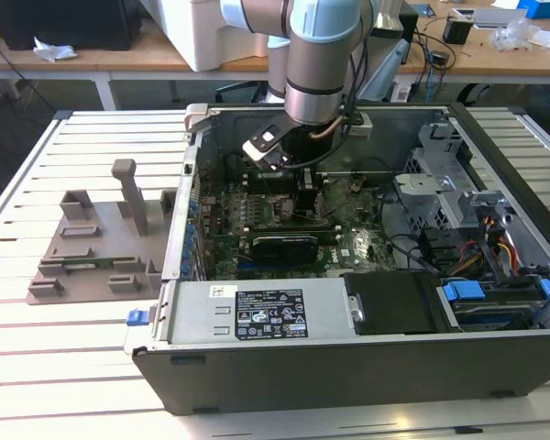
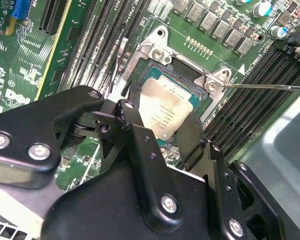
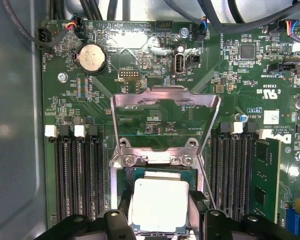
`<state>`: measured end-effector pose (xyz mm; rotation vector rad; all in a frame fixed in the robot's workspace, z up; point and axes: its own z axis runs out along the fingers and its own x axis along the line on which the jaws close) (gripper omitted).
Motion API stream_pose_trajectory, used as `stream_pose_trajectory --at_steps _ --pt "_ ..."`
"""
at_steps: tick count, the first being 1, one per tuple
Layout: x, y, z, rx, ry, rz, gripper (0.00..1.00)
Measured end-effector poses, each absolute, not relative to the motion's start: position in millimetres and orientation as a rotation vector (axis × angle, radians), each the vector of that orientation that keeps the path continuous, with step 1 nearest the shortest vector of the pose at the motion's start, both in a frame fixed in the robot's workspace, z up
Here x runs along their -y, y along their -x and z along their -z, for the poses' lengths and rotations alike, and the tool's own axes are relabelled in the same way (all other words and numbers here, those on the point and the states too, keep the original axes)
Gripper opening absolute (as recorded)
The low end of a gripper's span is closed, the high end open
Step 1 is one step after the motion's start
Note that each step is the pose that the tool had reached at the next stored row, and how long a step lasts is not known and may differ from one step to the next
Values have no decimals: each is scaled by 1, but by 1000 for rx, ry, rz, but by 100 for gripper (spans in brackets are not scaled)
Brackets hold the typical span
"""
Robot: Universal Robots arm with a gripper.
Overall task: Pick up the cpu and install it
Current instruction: 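Place the cpu into insertion slot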
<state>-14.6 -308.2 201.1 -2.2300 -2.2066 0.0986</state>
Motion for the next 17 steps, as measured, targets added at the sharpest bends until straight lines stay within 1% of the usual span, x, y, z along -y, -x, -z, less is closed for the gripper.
stream_pose_trajectory --at_steps 17 --pt "308 16 -202 2267 2170 -98 53"
